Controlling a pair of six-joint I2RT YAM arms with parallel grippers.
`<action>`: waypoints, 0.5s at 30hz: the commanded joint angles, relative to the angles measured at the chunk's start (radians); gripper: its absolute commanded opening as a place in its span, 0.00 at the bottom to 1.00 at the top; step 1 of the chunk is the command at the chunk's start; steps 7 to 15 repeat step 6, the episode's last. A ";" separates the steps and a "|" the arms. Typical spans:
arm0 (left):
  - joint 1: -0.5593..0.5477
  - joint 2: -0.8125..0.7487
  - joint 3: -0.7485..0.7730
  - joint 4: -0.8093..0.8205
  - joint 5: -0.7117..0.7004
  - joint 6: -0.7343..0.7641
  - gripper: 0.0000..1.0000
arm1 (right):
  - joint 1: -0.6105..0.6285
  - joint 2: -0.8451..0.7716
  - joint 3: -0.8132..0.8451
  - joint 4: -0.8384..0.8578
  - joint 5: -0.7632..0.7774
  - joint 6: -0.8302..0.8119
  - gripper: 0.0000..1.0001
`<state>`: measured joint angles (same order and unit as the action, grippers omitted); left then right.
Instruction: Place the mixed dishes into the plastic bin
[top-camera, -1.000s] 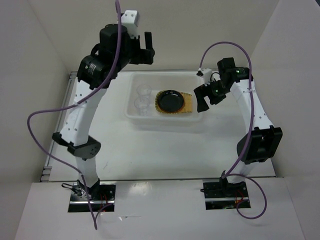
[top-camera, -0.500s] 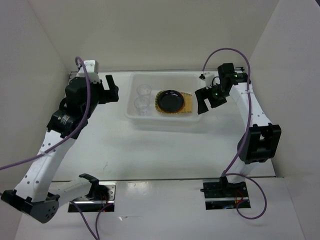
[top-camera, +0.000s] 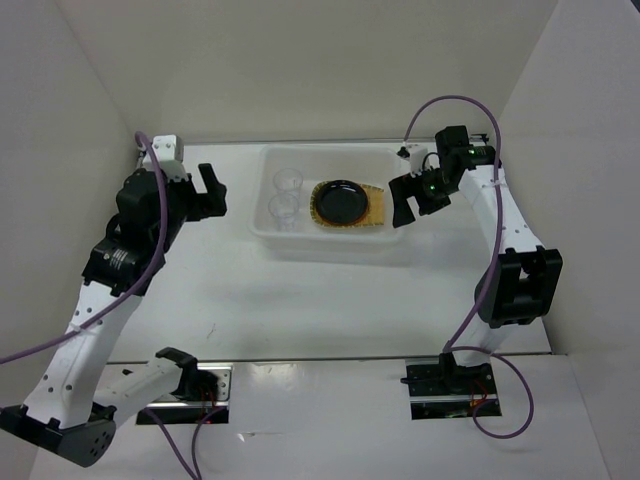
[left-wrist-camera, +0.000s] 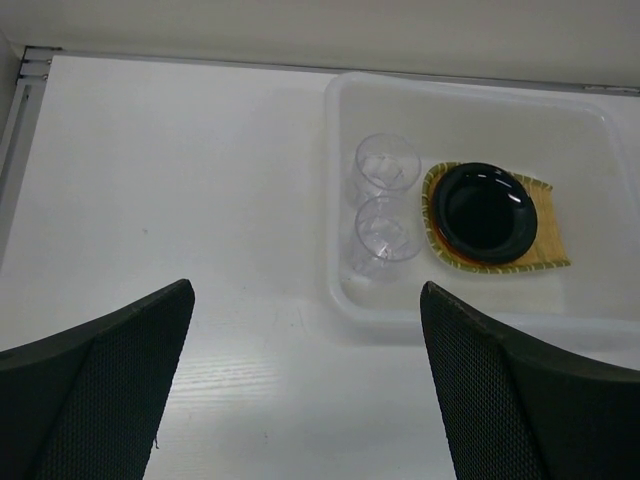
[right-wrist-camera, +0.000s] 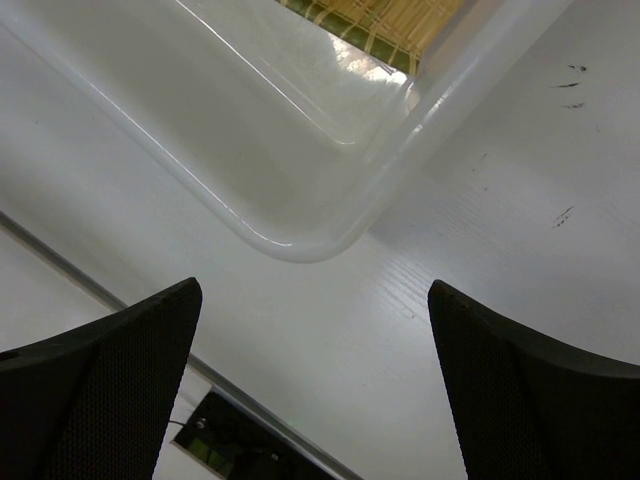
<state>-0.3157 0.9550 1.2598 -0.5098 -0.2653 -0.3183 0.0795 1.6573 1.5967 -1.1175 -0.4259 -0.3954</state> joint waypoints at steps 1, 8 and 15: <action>0.017 -0.035 -0.026 -0.001 0.014 -0.013 1.00 | -0.004 -0.022 0.000 0.022 -0.020 -0.017 0.98; 0.017 -0.077 -0.081 -0.036 0.003 -0.033 1.00 | -0.004 -0.054 -0.034 0.038 -0.043 -0.017 0.98; 0.017 -0.077 -0.081 -0.036 0.003 -0.033 1.00 | -0.004 -0.054 -0.034 0.038 -0.043 -0.017 0.98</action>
